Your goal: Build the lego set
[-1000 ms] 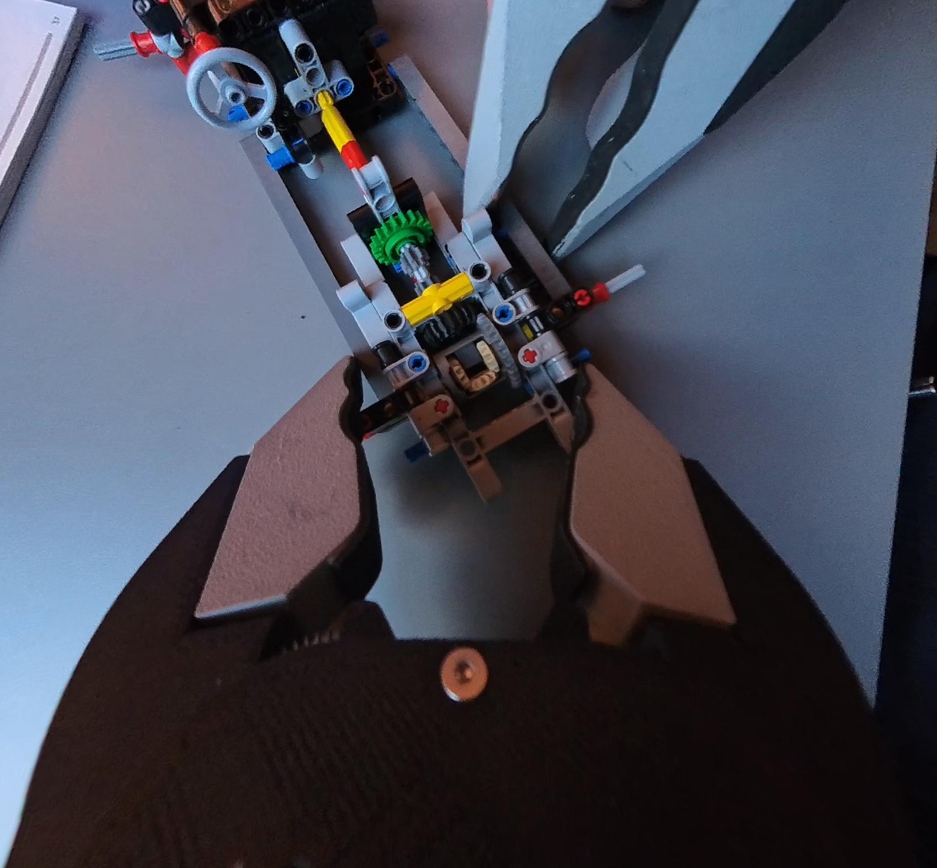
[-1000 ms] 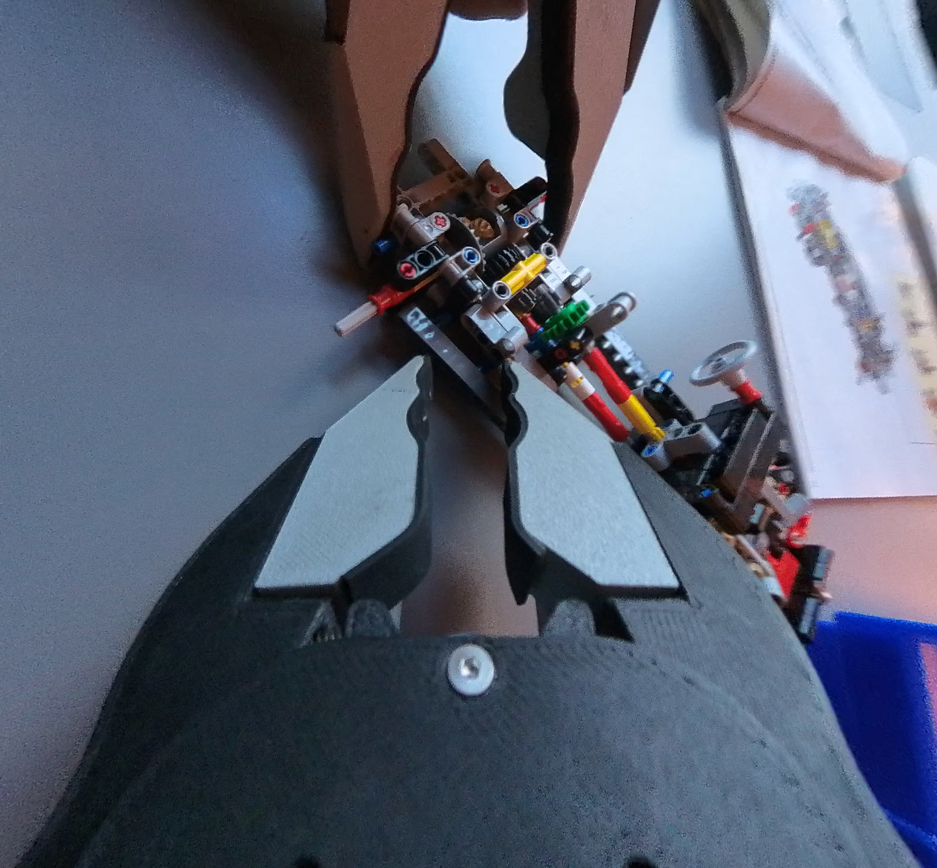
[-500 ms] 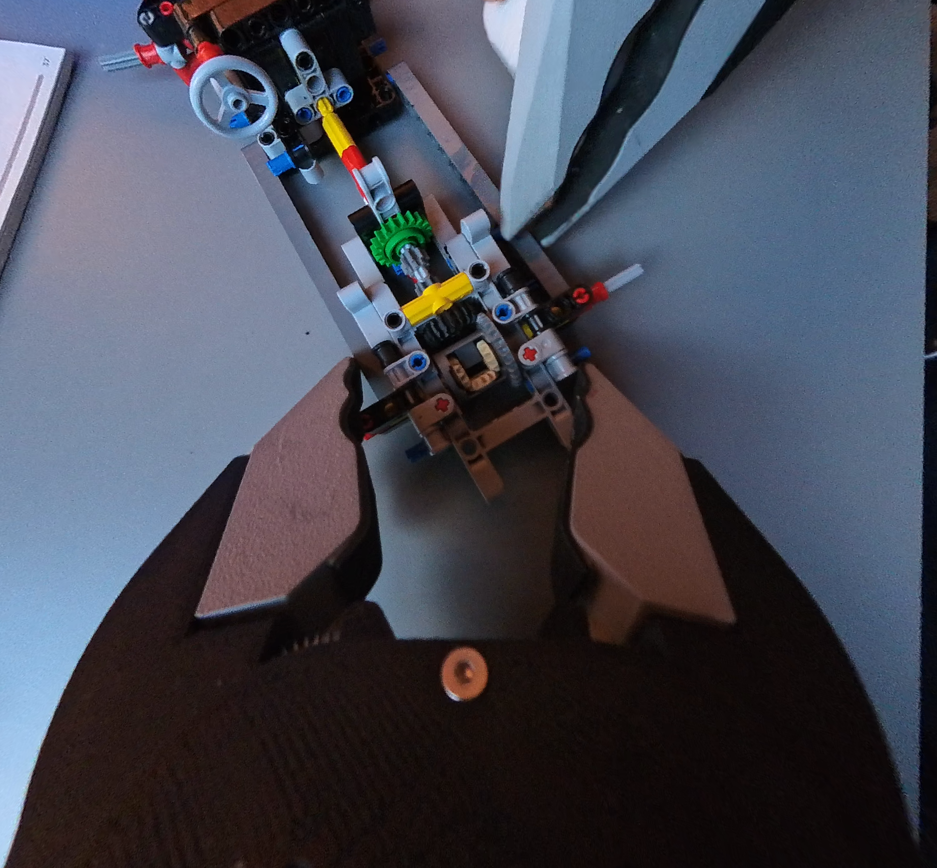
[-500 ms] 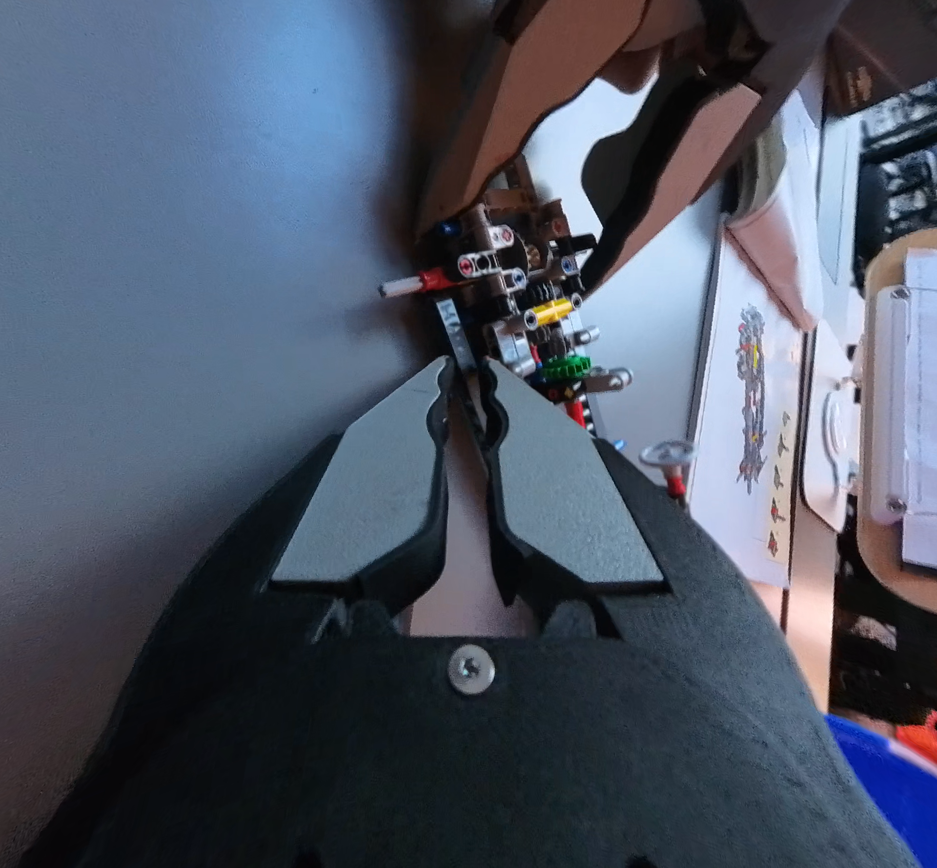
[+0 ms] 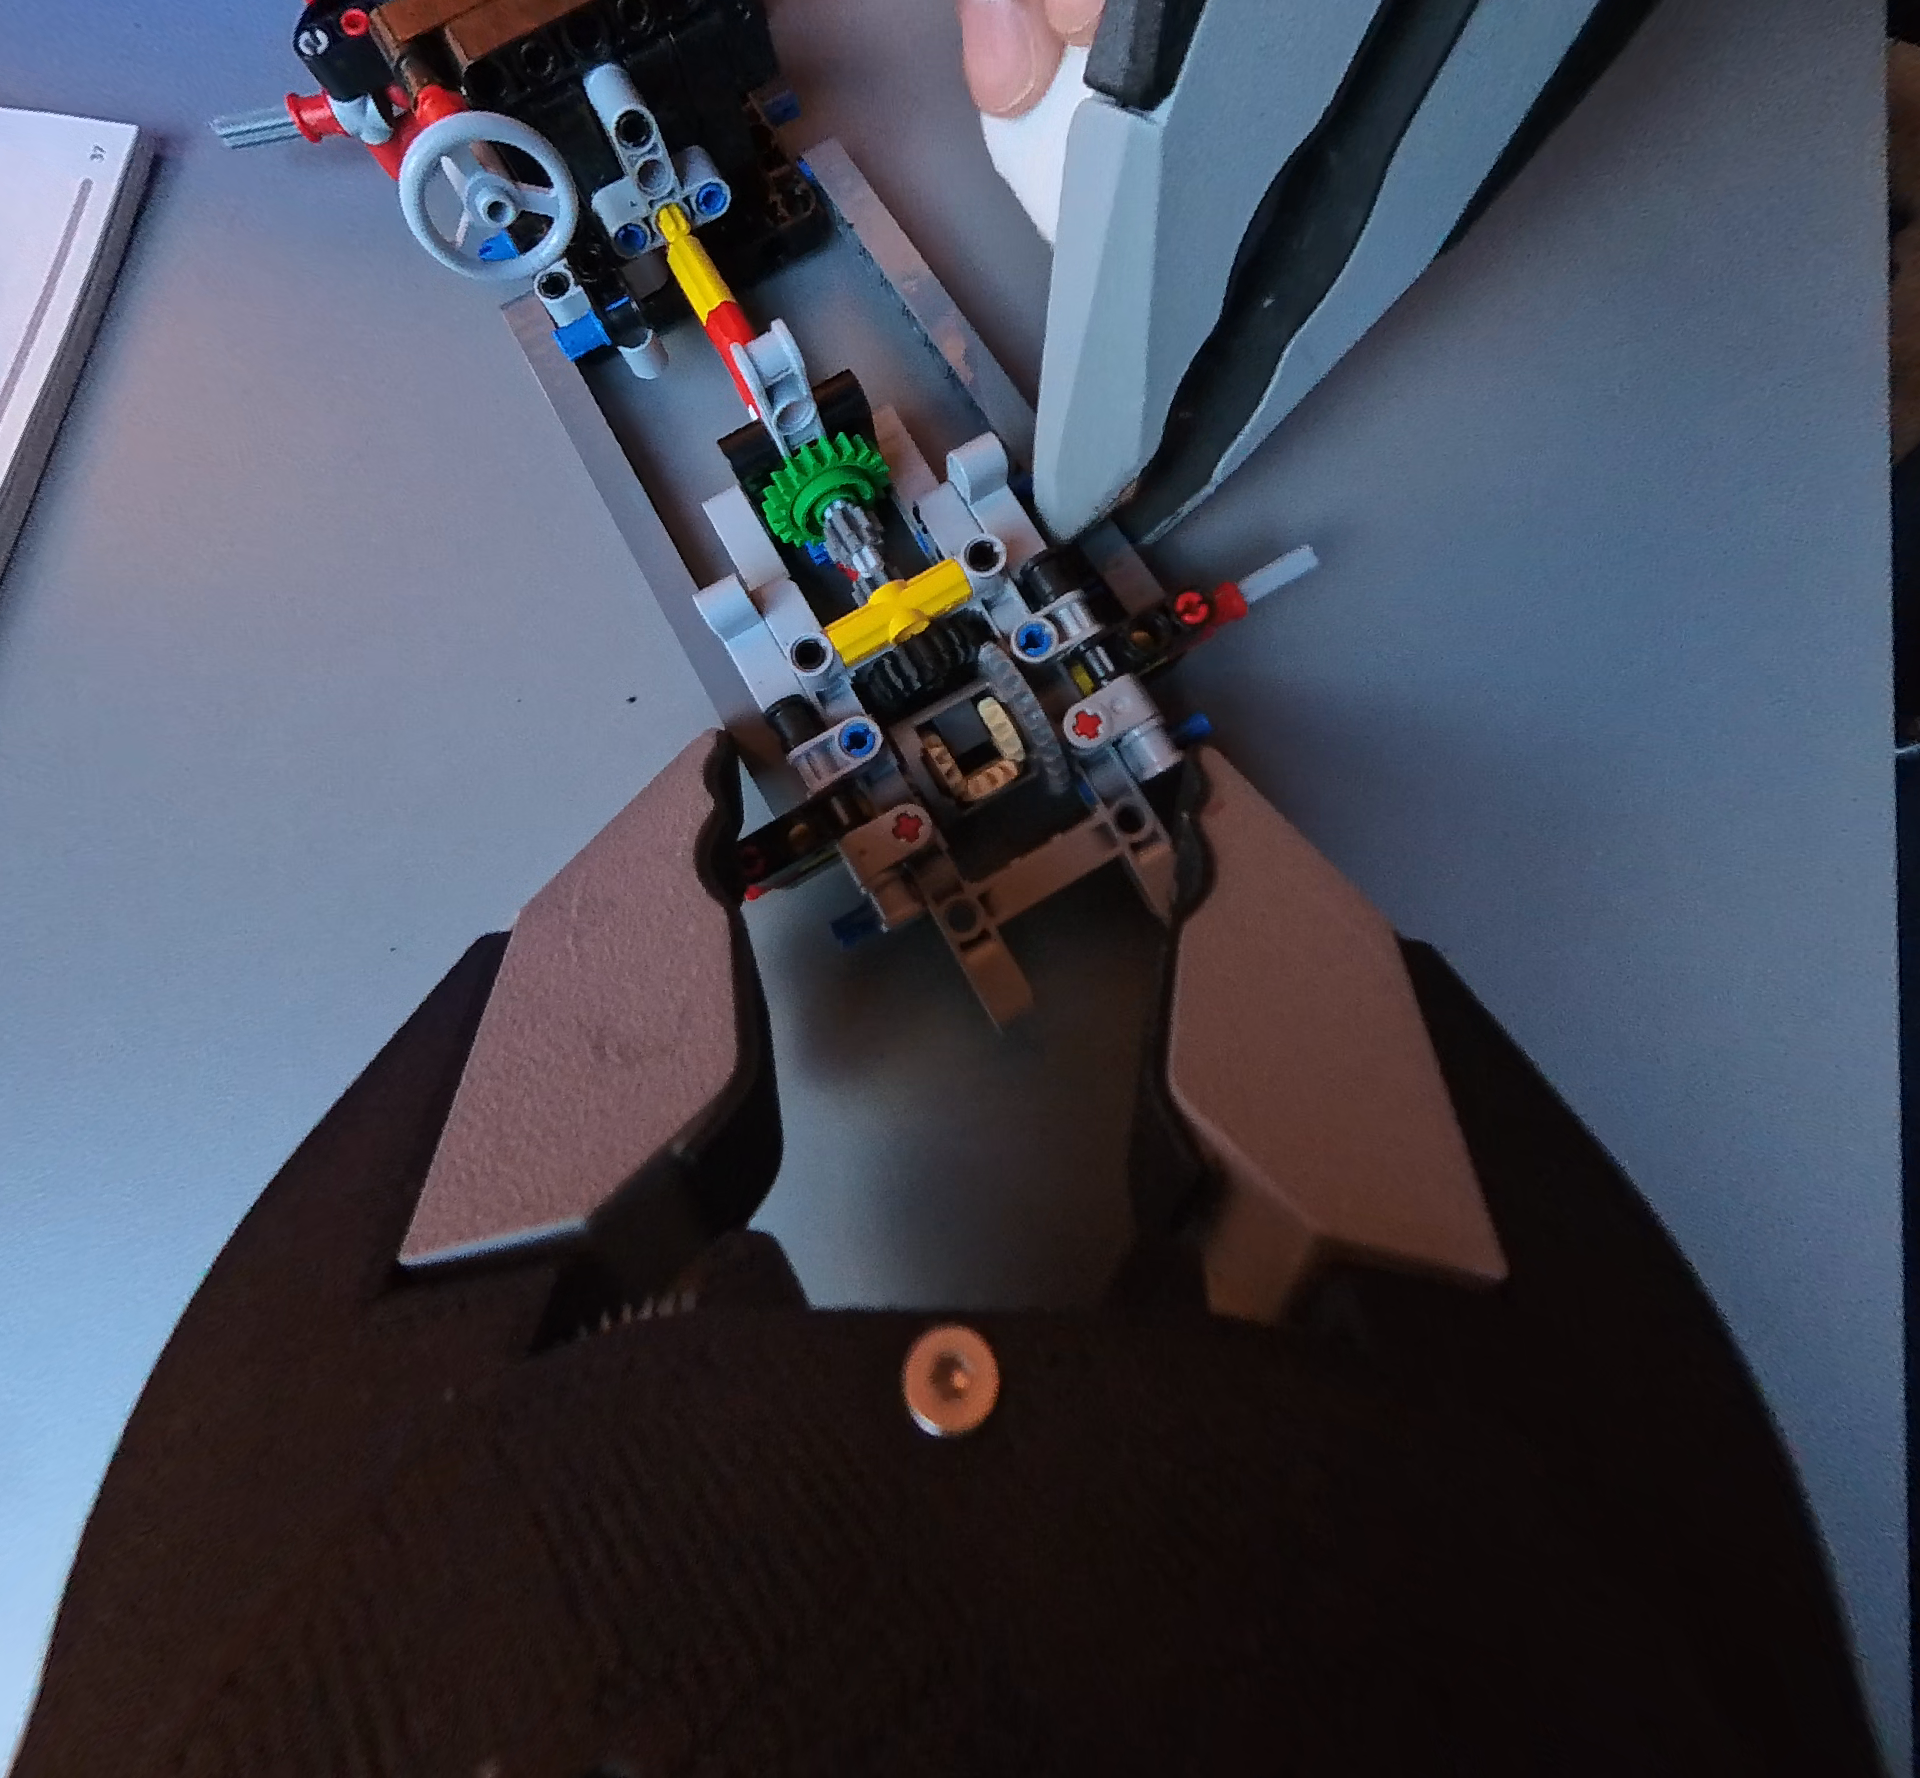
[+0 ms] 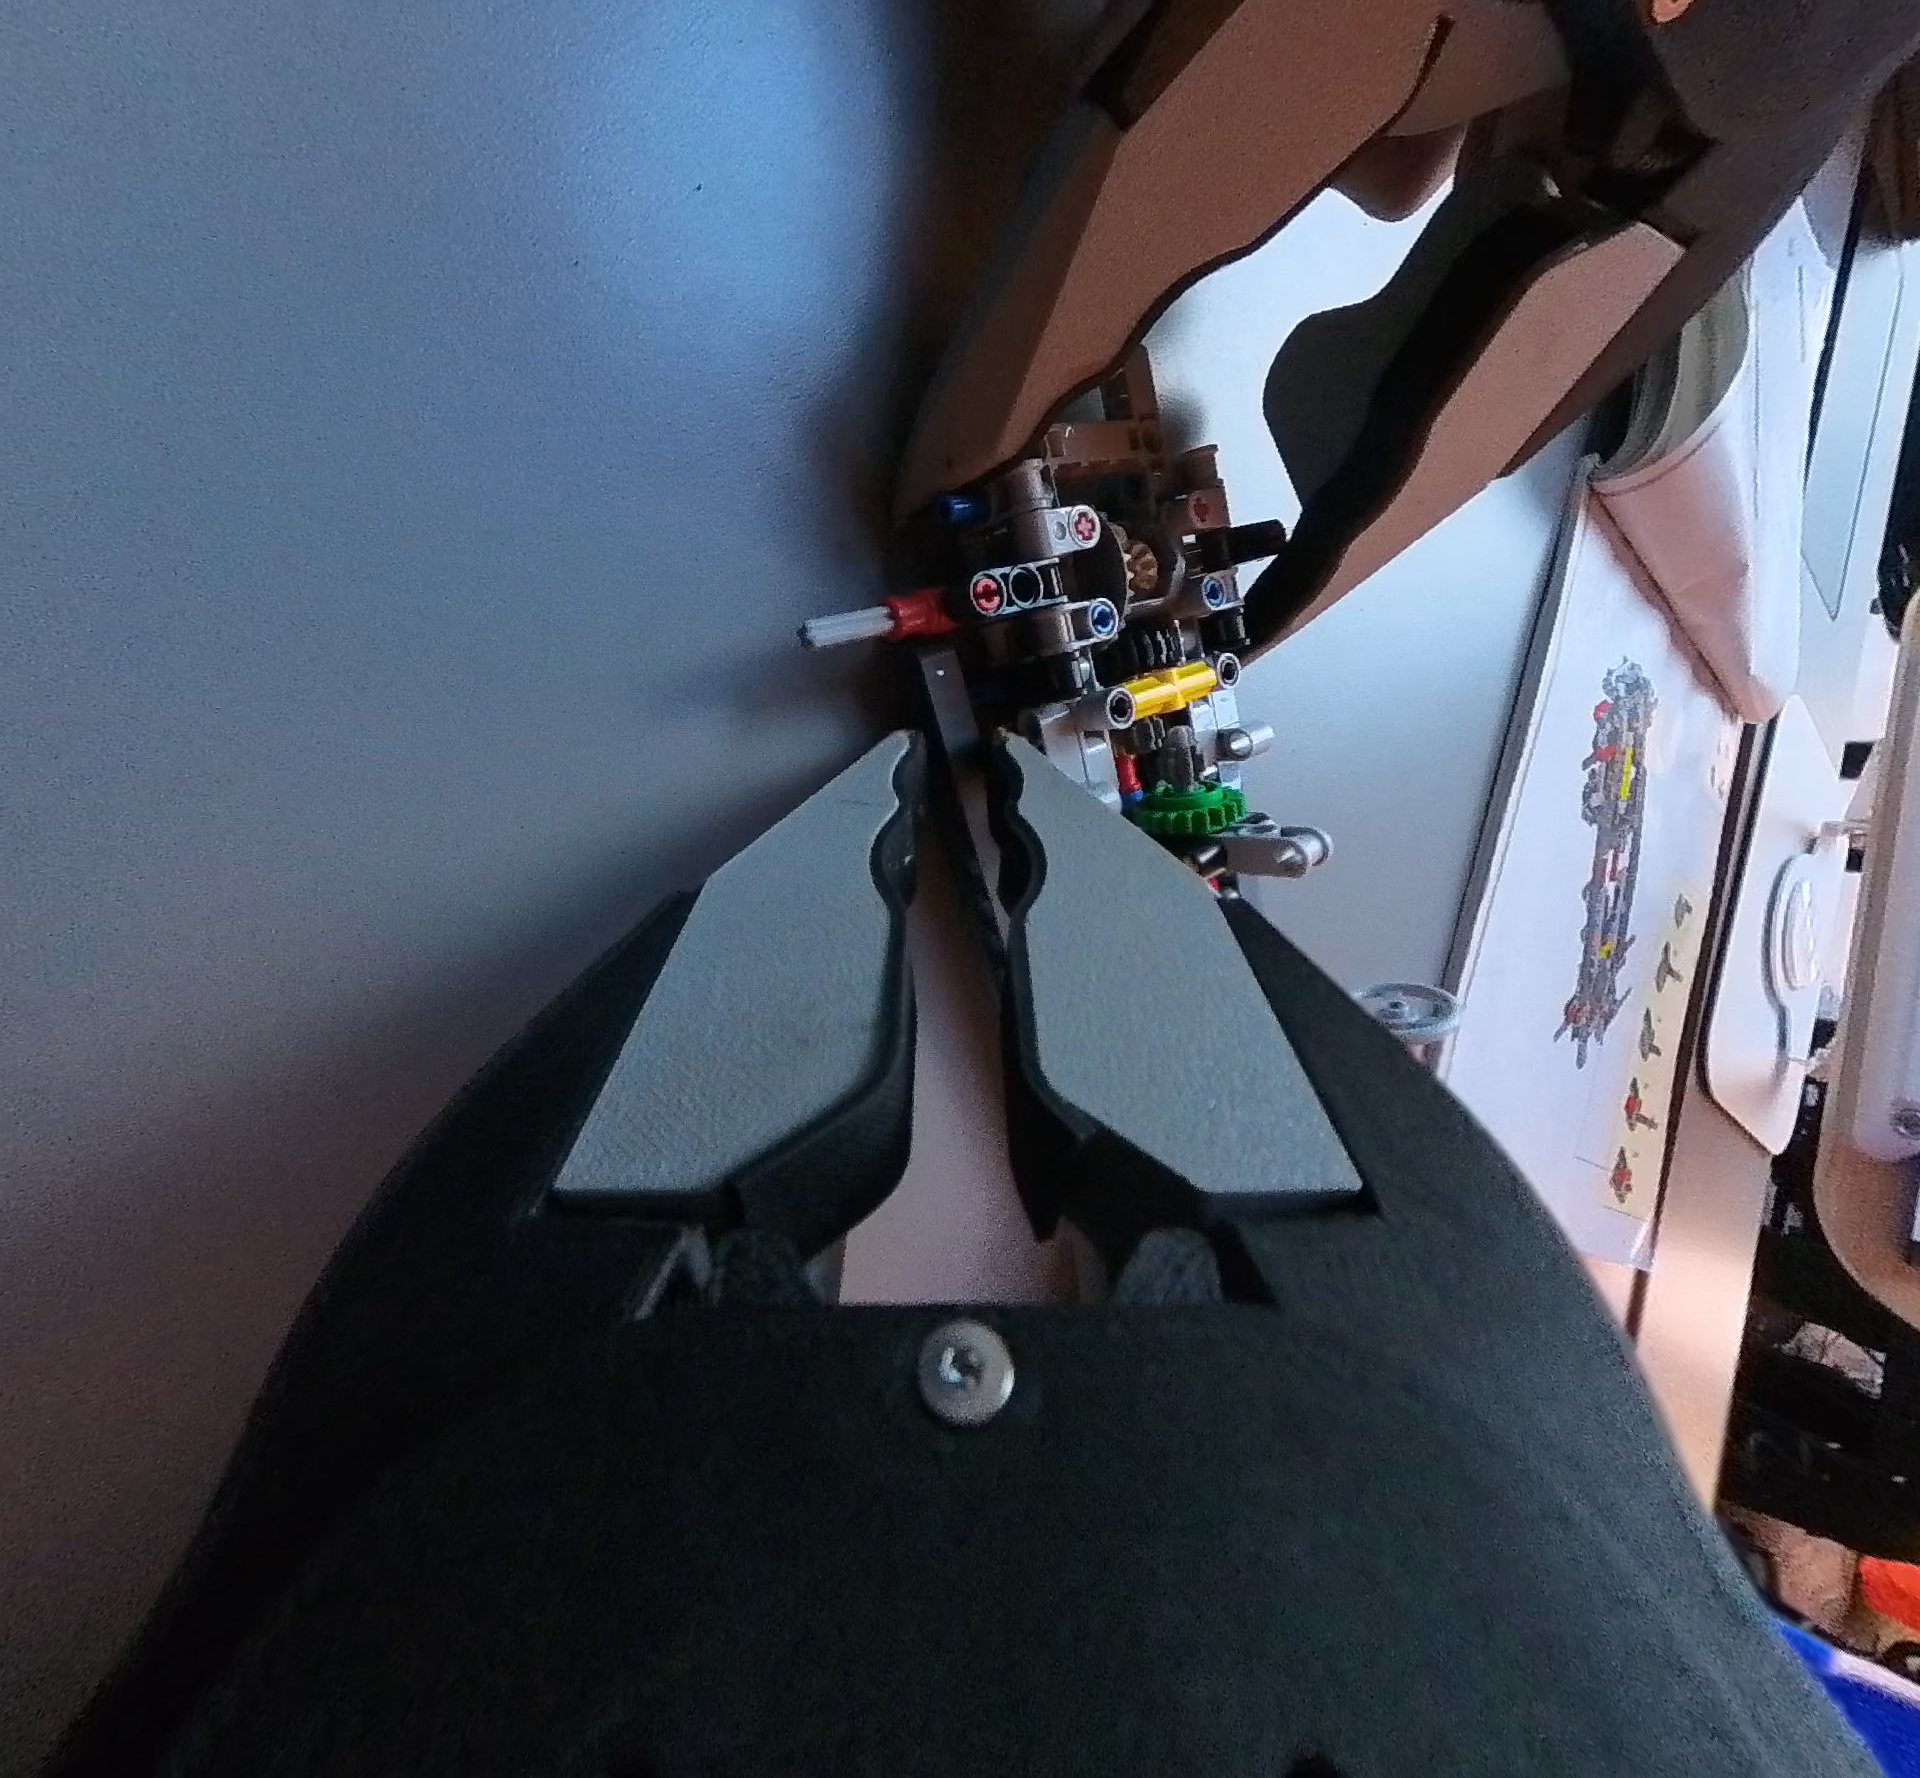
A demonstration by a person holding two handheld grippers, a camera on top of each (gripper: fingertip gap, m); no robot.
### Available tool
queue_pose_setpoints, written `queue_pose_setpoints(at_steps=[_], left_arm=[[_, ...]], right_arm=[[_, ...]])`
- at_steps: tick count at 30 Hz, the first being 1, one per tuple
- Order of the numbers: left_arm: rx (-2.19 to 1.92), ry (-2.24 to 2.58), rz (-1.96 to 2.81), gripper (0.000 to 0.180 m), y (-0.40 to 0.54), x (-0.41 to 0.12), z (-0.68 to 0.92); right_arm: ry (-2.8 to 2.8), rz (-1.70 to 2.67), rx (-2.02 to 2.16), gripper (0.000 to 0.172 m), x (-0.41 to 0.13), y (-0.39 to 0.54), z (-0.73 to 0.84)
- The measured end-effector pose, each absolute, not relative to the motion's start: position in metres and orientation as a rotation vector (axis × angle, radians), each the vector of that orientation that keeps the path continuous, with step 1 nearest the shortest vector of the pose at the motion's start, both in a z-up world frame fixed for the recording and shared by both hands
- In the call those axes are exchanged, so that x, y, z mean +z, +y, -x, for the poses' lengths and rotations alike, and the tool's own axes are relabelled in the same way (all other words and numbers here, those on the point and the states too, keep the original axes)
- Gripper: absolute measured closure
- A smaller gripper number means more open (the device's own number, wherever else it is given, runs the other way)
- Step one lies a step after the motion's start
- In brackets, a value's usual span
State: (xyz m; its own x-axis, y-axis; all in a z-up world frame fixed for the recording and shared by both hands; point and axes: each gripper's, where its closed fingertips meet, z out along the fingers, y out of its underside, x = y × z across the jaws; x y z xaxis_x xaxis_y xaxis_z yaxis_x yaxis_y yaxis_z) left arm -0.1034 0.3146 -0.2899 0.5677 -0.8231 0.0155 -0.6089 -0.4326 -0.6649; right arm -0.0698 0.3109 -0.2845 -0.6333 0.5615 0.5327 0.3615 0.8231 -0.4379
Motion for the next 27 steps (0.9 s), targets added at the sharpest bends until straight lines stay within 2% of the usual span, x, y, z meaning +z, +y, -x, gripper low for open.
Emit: queue_pose_setpoints(at_steps=[27], left_arm=[[-0.400,1.066,2.247,0.099,0.3174,-0.2900,0.1033]], right_arm=[[-2.190,1.079,0.726,0.161,-0.2827,0.3151,0.0720]])
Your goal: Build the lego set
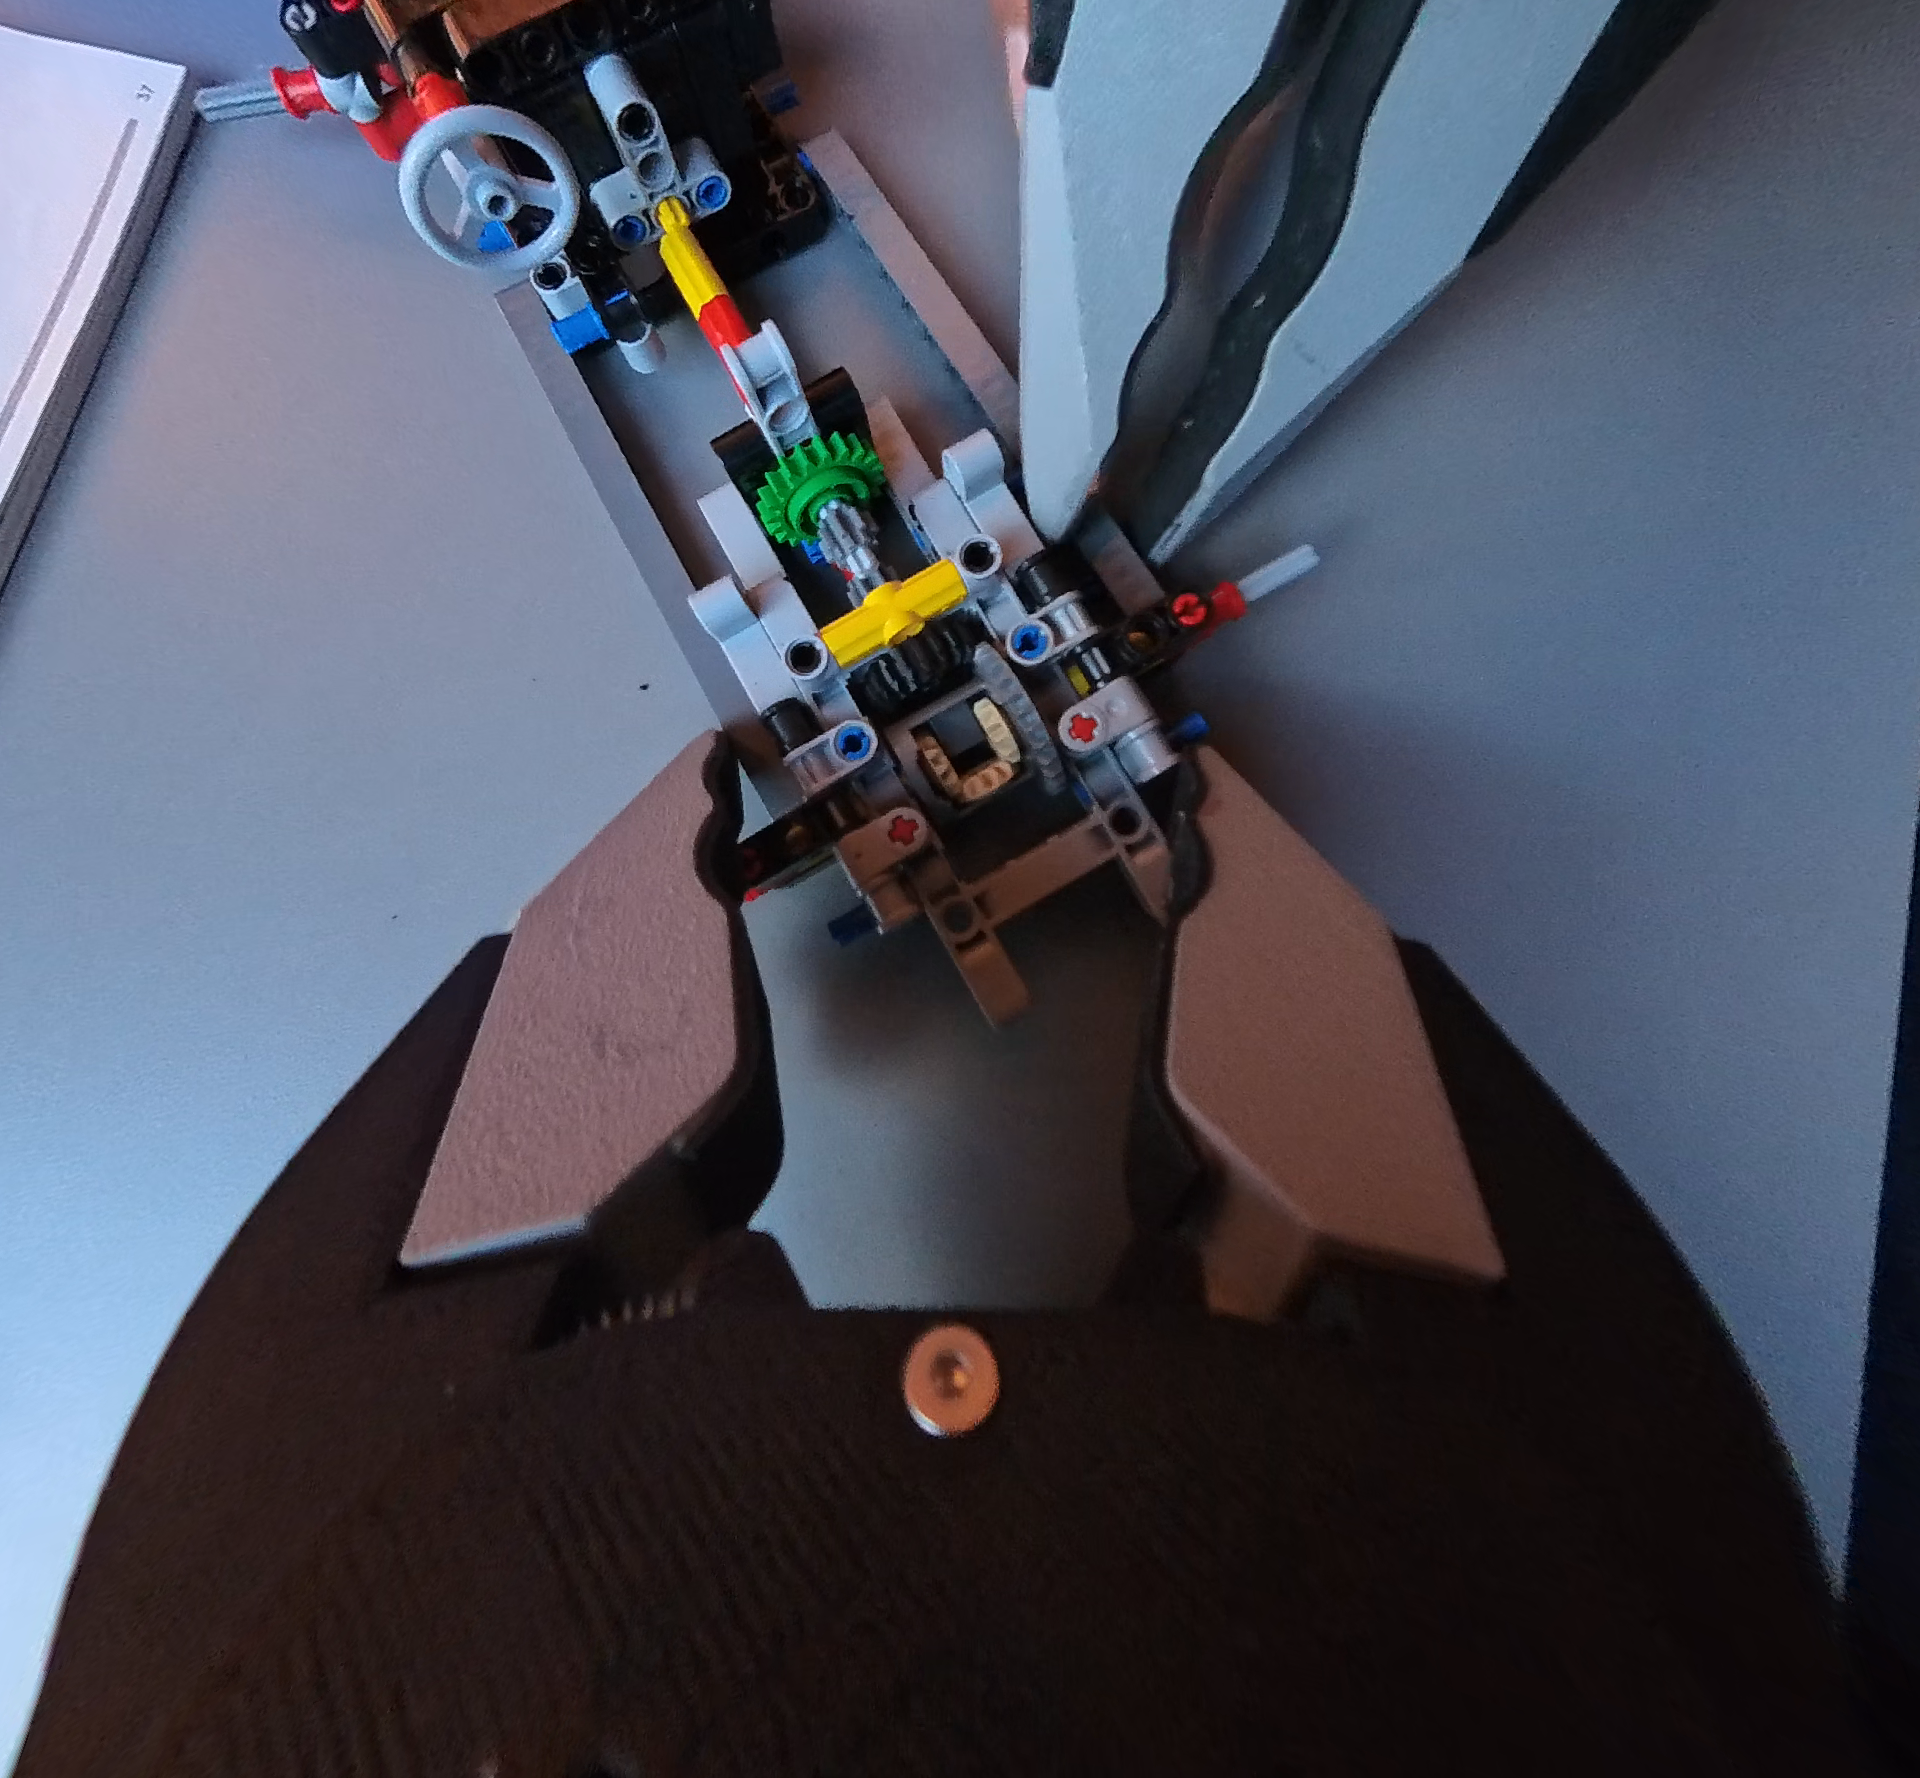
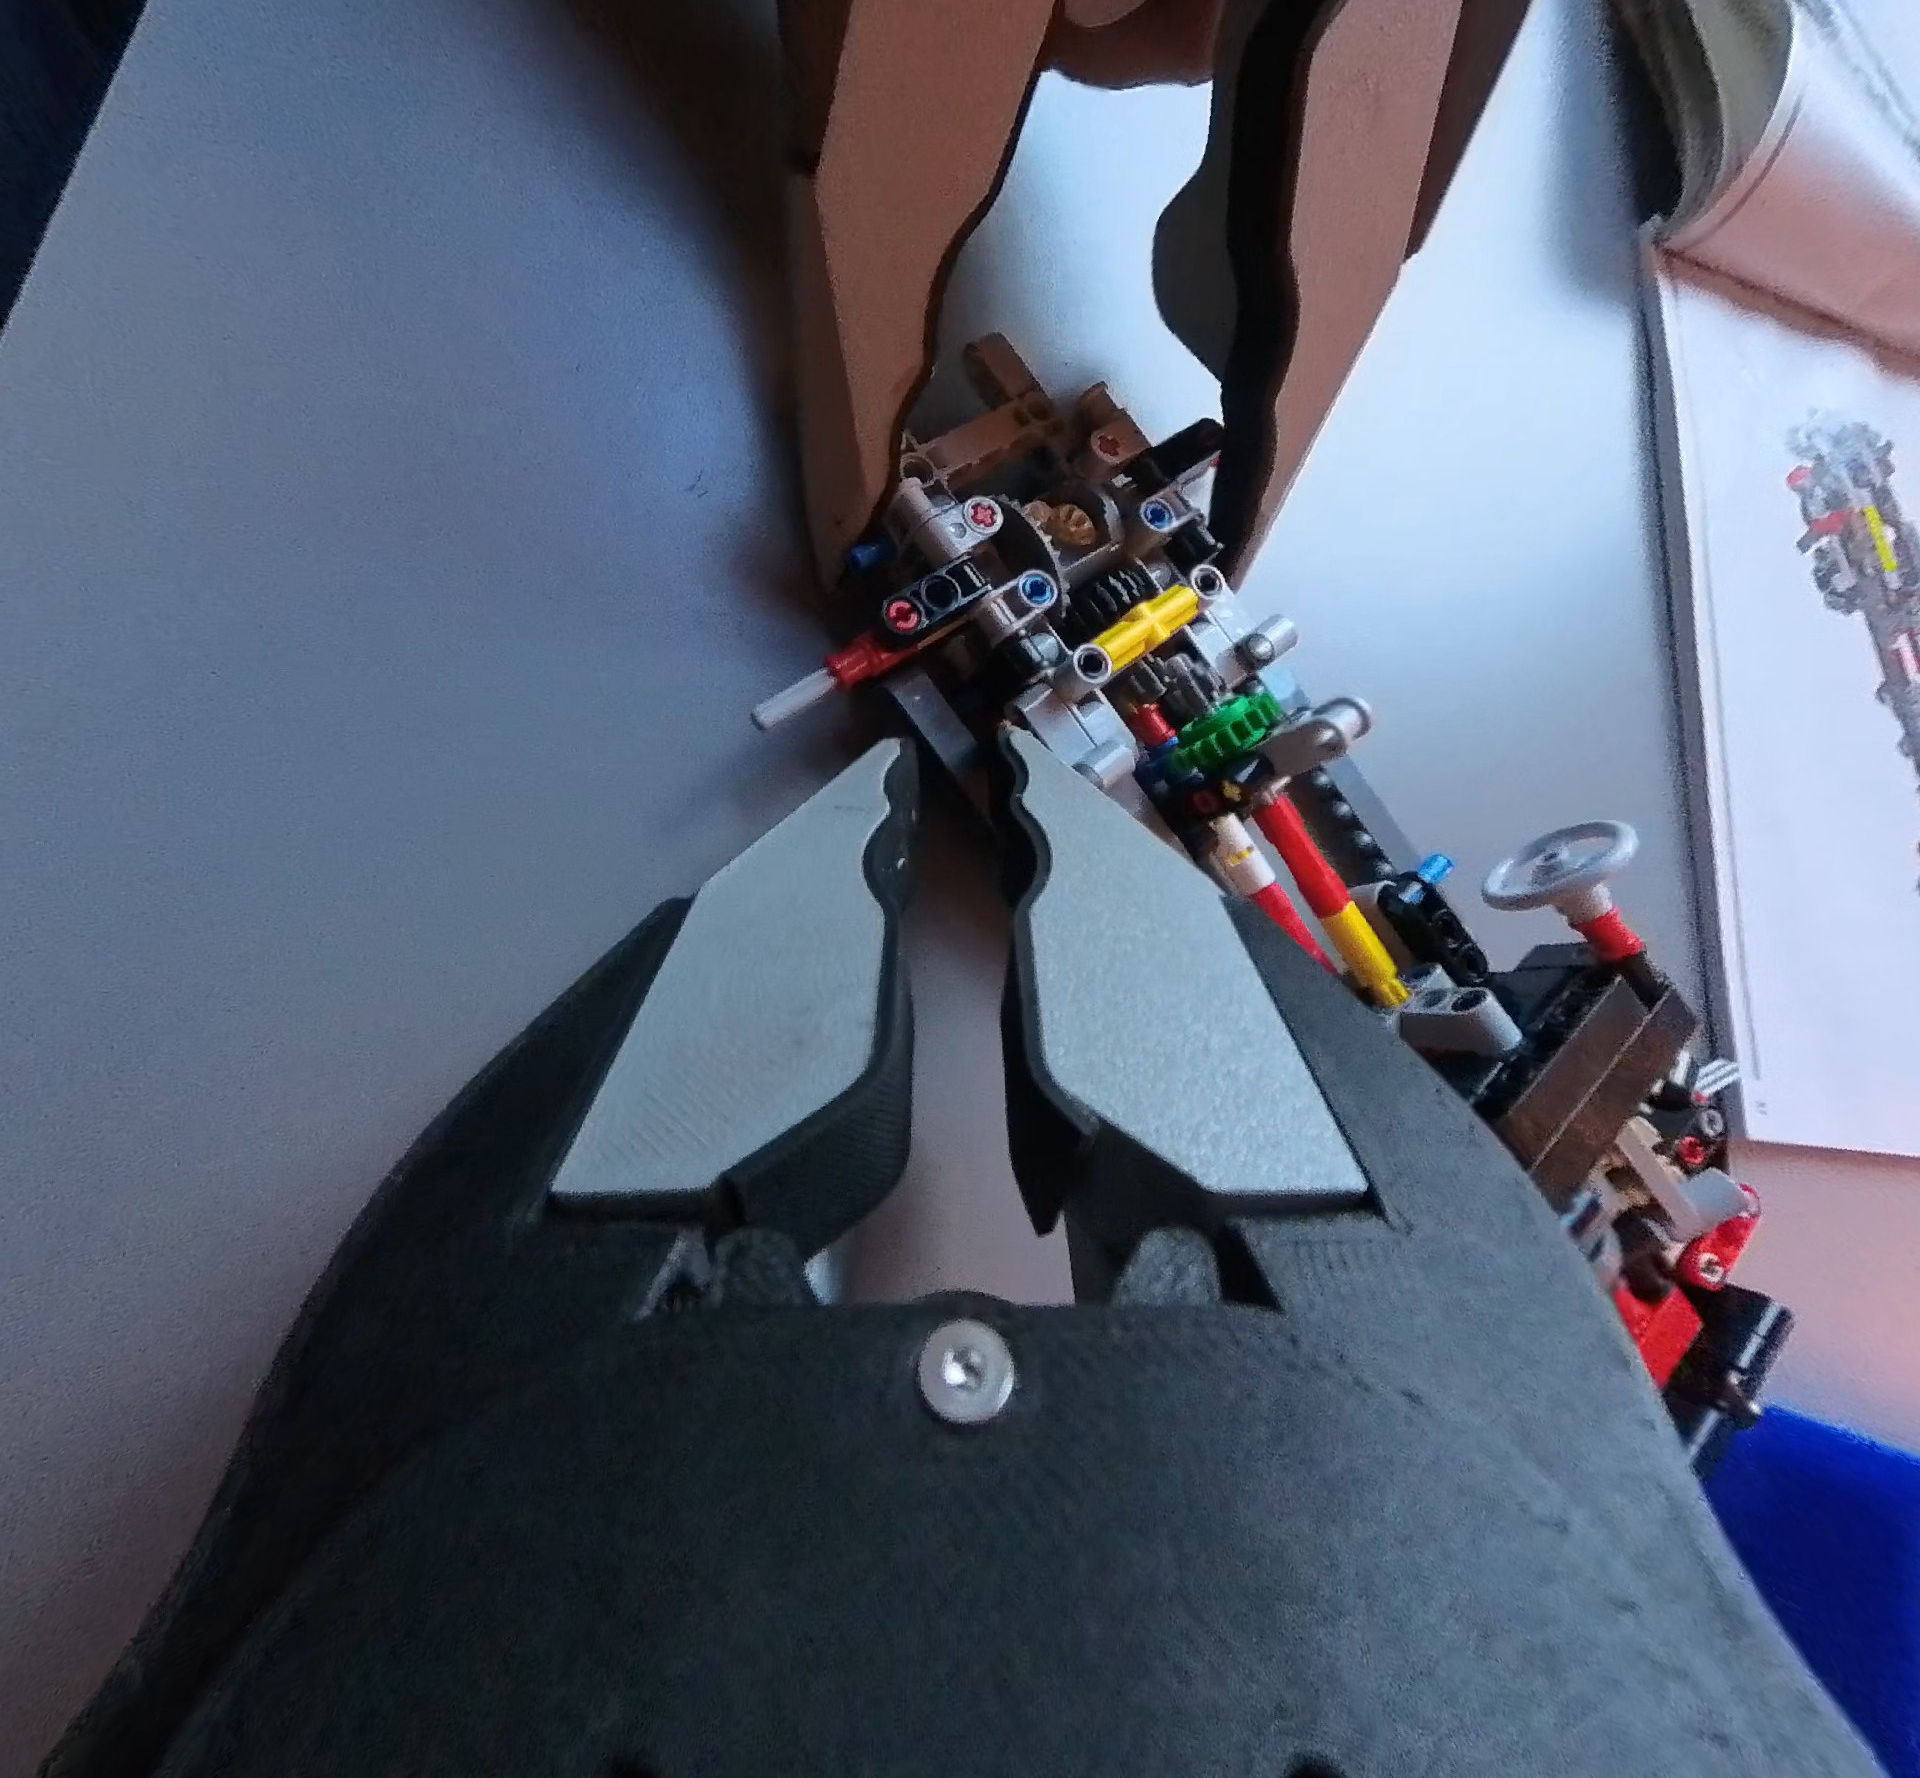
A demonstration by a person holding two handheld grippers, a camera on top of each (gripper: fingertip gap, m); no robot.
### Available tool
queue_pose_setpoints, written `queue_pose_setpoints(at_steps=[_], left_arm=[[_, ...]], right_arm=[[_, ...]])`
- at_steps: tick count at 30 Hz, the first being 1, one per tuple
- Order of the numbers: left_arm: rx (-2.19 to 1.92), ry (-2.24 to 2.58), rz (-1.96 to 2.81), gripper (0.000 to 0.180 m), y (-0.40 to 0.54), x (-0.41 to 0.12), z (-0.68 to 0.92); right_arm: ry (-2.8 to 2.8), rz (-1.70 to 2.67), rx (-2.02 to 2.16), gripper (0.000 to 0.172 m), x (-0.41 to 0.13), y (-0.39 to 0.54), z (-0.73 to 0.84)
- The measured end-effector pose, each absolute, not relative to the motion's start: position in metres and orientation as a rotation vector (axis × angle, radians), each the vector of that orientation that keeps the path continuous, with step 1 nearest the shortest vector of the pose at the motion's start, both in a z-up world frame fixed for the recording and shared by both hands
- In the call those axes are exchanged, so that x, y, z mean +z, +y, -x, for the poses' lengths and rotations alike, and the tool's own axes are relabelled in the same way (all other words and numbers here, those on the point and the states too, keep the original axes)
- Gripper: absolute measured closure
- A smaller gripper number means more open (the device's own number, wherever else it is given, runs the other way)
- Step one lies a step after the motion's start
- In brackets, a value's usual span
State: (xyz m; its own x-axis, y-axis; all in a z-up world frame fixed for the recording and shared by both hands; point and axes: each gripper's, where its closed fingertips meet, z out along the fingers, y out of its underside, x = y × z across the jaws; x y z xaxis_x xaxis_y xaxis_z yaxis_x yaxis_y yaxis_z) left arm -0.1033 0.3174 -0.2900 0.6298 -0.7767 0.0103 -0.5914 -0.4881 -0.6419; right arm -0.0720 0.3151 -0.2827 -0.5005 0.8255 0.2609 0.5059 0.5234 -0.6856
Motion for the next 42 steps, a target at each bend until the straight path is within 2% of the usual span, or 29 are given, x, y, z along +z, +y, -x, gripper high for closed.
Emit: queue_pose_setpoints(at_steps=[10,17,26,36,40,42], left_arm=[[-0.385,1.027,2.268,0.098,0.320,-0.290,0.108],[-0.463,0.993,2.269,0.099,0.322,-0.288,0.110],[-0.413,1.052,2.236,0.099,0.321,-0.290,0.110],[-0.373,0.994,2.269,0.099,0.323,-0.290,0.116],[-0.352,0.955,2.294,0.098,0.326,-0.290,0.122],[-0.350,0.954,2.287,0.099,0.325,-0.290,0.123]], right_arm=[[-2.189,1.211,0.609,0.161,-0.285,0.320,0.077],[-2.202,1.050,0.258,0.163,-0.285,0.326,0.079],[-2.164,1.400,0.720,0.164,-0.285,0.319,0.079],[-2.076,1.480,0.721,0.164,-0.284,0.325,0.088],[-2.056,1.319,0.519,0.168,-0.283,0.327,0.096],[-2.026,1.323,0.555,0.169,-0.282,0.326,0.097]])
